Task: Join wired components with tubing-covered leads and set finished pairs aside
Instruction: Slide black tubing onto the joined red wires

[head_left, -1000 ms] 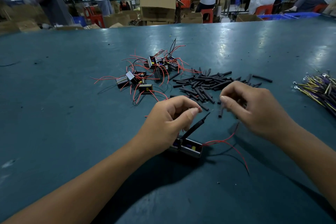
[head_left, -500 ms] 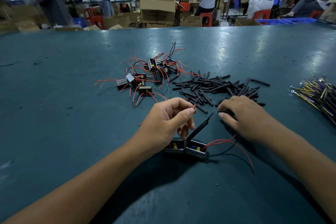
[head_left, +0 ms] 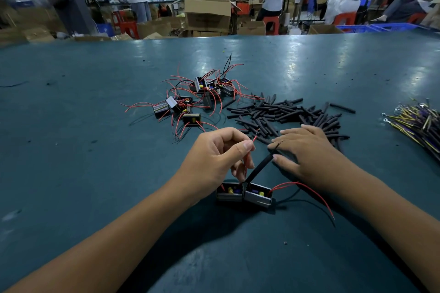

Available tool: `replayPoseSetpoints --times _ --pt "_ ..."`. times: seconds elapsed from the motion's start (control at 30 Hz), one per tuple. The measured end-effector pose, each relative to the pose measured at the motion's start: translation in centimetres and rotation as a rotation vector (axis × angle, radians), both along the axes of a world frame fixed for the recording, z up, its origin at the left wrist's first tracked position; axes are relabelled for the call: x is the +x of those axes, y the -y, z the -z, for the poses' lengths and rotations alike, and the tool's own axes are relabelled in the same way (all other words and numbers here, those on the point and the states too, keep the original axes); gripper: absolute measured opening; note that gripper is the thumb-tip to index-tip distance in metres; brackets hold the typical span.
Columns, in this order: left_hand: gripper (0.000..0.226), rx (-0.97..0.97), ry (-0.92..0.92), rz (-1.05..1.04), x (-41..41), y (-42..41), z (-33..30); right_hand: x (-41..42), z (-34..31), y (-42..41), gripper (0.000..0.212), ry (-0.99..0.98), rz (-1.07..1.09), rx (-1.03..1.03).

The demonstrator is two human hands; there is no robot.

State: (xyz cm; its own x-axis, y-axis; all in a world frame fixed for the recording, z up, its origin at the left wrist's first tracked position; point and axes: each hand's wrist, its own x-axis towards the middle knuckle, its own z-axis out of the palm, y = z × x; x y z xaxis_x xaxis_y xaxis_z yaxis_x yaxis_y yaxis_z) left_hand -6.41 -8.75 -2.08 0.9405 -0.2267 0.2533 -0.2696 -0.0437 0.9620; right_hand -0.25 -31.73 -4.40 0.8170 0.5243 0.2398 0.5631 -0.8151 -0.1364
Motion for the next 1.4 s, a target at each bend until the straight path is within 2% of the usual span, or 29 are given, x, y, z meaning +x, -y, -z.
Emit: replayPoseSetpoints --times 0.07,0.13,0.27,0.33,0.47,0.53,0.6,0.63,0.73,0.8,0.97,1.13,1.4 --pt "0.016 0.005 0.005 0.0 0.0 0.0 0.0 -0.1 -0.4 0.0 0.019 0.093 -0.019 0.088" --pt "0.015 0.006 0.007 -0.001 0.1 0.0 0.0 -0.4 -0.7 0.1 0.011 0.138 0.003 0.163" --pt "0.014 0.007 -0.001 0.007 0.2 -0.1 0.1 -0.8 -1.2 0.4 0.018 0.102 0.068 0.311" --pt "0.014 0.003 -0.003 0.013 0.3 -0.1 0.2 -0.8 -1.3 0.5 0.021 0.045 0.062 0.297" --pt "0.014 0.003 0.02 0.026 0.3 -0.1 0.3 -0.7 -1.0 0.6 0.024 -0.048 0.105 0.078" --pt "0.014 0.005 0.029 0.035 0.2 0.0 0.2 -0.9 -1.1 0.6 0.017 -0.016 0.101 0.106" --pt "0.014 0.003 0.036 0.04 0.1 0.0 0.2 -1.3 -1.8 0.5 0.006 -0.037 0.067 0.337" --pt "0.014 0.003 0.04 0.041 0.1 0.1 0.1 -1.6 -2.2 0.3 0.004 -0.109 0.045 0.502" --pt "0.014 0.022 0.06 0.049 -0.1 0.2 0.0 -2.6 -3.1 -0.3 0.014 -0.367 -0.057 0.942" --pt "0.014 0.032 0.07 0.05 -0.2 0.3 -0.1 -3.1 -3.3 -0.7 0.018 -0.413 -0.078 1.096" --pt "0.013 0.053 0.079 0.053 -0.3 0.3 0.0 -3.4 -3.4 -0.8 0.018 -0.433 -0.127 1.296" --pt "0.012 0.067 0.082 0.063 -0.3 0.3 0.2 -3.5 -3.7 -0.5 0.002 -0.422 -0.184 1.356" --pt "0.011 0.079 0.11 0.079 -0.4 0.4 0.2 -4.0 -3.9 -0.8 0.011 -0.386 -0.19 1.229"
